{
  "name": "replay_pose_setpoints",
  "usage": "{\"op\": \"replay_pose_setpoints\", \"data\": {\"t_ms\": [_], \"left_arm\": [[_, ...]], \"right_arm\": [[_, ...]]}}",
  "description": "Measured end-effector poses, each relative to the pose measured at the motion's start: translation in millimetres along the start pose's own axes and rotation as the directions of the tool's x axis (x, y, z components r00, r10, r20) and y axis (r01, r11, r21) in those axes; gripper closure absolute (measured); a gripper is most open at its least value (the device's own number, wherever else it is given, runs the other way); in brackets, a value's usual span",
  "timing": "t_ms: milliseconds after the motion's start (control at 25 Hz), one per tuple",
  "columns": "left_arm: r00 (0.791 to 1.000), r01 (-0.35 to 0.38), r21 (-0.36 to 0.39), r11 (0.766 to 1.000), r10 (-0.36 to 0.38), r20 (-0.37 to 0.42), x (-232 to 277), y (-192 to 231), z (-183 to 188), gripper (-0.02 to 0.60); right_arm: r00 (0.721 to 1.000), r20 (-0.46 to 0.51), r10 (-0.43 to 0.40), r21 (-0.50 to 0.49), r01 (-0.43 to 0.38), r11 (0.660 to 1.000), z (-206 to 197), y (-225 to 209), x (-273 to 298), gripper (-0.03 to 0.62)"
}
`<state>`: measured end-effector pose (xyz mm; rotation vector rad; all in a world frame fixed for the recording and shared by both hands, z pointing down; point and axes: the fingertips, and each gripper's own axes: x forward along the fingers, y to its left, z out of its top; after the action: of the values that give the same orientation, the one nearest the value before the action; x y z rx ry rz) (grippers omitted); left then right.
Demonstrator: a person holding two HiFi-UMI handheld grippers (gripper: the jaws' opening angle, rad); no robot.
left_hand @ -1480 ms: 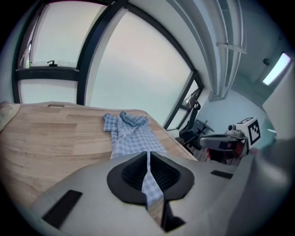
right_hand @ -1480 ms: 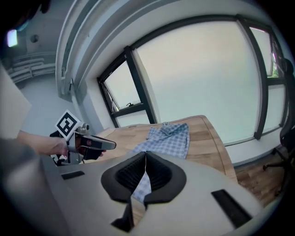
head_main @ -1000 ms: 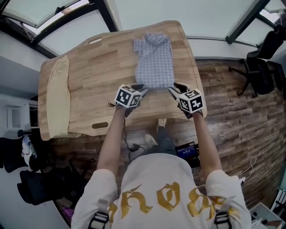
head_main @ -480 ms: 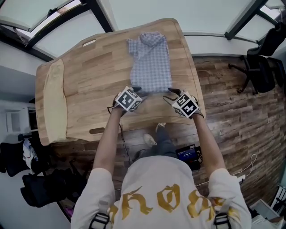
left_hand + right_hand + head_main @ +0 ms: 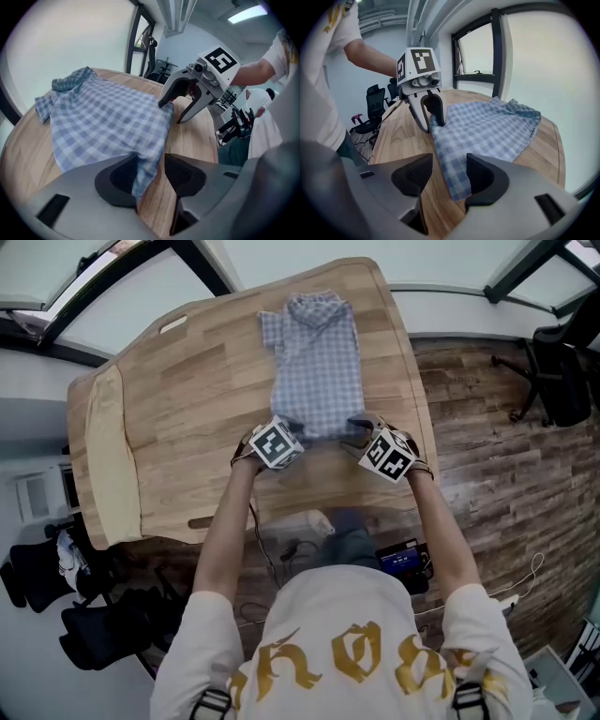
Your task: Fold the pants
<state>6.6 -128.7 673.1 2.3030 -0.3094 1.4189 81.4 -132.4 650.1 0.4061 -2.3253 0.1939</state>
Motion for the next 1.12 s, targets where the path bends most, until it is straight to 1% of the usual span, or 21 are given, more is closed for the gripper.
{"op": "replay_pose_setpoints", "data": {"t_ms": [40, 160, 280, 360, 400, 480, 520, 680, 840, 960, 1120], "left_arm": [[1.000, 0.011, 0.000, 1.000, -0.011, -0.012, 1.0, 0.8, -0.2, 0.379], [0.999, 0.014, 0.004, 1.000, -0.013, -0.032, -0.6, 9.1, 3.4, 0.461], [0.999, 0.033, -0.043, 0.999, -0.033, -0.013, 0.2, 15.7, 8.5, 0.499], [0.999, 0.043, -0.053, 0.998, -0.044, -0.006, 0.9, 16.5, 9.9, 0.506], [0.999, 0.048, -0.052, 0.998, -0.048, -0.005, 1.2, 16.2, 10.2, 0.508], [0.999, 0.052, -0.048, 0.998, -0.053, -0.010, 1.1, 15.4, 9.9, 0.509], [0.999, 0.048, -0.043, 0.998, -0.048, -0.015, 0.4, 14.9, 9.2, 0.509], [0.999, 0.018, -0.014, 1.000, -0.019, -0.034, -7.6, 5.1, 4.0, 0.517], [1.000, 0.024, -0.012, 1.000, -0.024, -0.011, -27.5, -12.7, 4.8, 0.517], [1.000, 0.030, -0.011, 0.999, -0.030, 0.005, -46.0, -24.2, 8.6, 0.517], [0.999, 0.046, 0.017, 0.999, -0.047, 0.002, -72.0, -49.5, 6.7, 0.517]], "right_arm": [[1.000, -0.002, 0.009, -0.007, -0.009, 1.000, -1.9, 0.6, 3.1, 0.365], [0.999, -0.031, 0.011, -0.062, -0.013, 0.998, -10.5, -0.2, 12.3, 0.373], [1.000, -0.018, 0.012, -0.067, -0.013, 0.998, -10.5, -3.7, 14.4, 0.386], [1.000, -0.011, -0.011, -0.071, 0.010, 0.997, -9.8, -7.5, 14.3, 0.415], [1.000, -0.012, -0.029, -0.075, 0.028, 0.997, -10.1, -10.0, 14.0, 0.441], [0.998, -0.018, -0.056, -0.076, 0.055, 0.996, -11.1, -14.7, 13.1, 0.516], [0.998, -0.021, -0.059, -0.067, 0.058, 0.996, -10.6, -16.0, 12.3, 0.525], [0.998, -0.010, -0.065, -0.016, 0.065, 0.998, -0.1, -14.4, 0.9, 0.534], [0.998, -0.004, -0.068, -0.004, 0.068, 0.998, 12.2, -0.6, -21.2, 0.536], [0.998, 0.021, -0.062, 0.009, 0.062, 0.998, 28.1, 7.0, -40.0, 0.536], [0.997, 0.073, -0.034, 0.045, 0.031, 0.998, 47.7, 28.2, -64.3, 0.537]]}}
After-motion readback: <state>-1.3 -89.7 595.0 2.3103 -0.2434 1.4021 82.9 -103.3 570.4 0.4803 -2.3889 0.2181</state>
